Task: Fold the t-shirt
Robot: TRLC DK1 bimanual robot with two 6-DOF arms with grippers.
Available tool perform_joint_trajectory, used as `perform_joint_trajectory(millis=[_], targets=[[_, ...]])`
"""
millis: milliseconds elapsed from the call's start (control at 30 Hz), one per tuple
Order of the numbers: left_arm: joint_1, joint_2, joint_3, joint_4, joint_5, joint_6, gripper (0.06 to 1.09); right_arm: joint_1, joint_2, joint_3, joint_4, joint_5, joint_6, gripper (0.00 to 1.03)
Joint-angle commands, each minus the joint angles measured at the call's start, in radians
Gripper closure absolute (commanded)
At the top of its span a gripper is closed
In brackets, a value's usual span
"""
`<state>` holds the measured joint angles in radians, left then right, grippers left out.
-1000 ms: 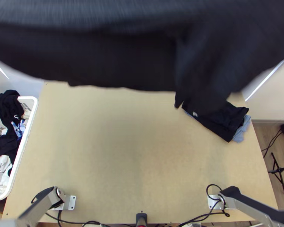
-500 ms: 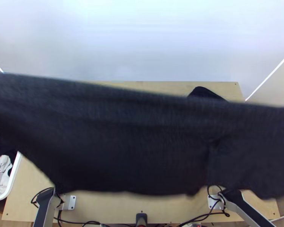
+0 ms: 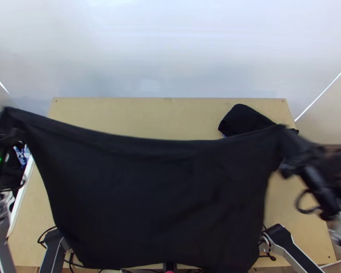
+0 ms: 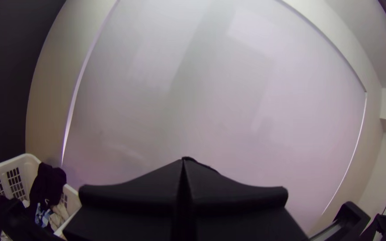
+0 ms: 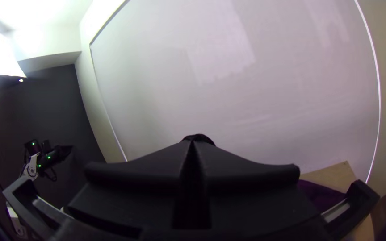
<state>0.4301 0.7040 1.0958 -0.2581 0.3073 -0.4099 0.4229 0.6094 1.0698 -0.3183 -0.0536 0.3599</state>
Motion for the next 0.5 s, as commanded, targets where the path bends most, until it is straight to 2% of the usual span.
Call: perform_joint_trajectory(millis=[0, 133, 267, 467], targets=[[-0.037, 0.138, -0.324, 0.218, 0.013, 0.069, 1.05, 0.004, 0.069, -0.406, 0.234, -0.002, 0.034, 1.00], [-0.057, 0.379, -0.343, 0.385, -0.034, 0.094, 1.05, 0.002, 0.211, -0.458, 0.363, -0.002, 0.033, 1.00], [-0.060, 0.624, -0.277, 0.519, -0.085, 0.098, 1.05, -0.058, 0.378, -0.447, 0.515, -0.009, 0.027, 1.00], [-0.067, 0.908, -0.094, 0.539, -0.119, 0.109, 1.05, -0.141, 0.627, -0.330, 0.610, -0.015, 0.028, 1.00]])
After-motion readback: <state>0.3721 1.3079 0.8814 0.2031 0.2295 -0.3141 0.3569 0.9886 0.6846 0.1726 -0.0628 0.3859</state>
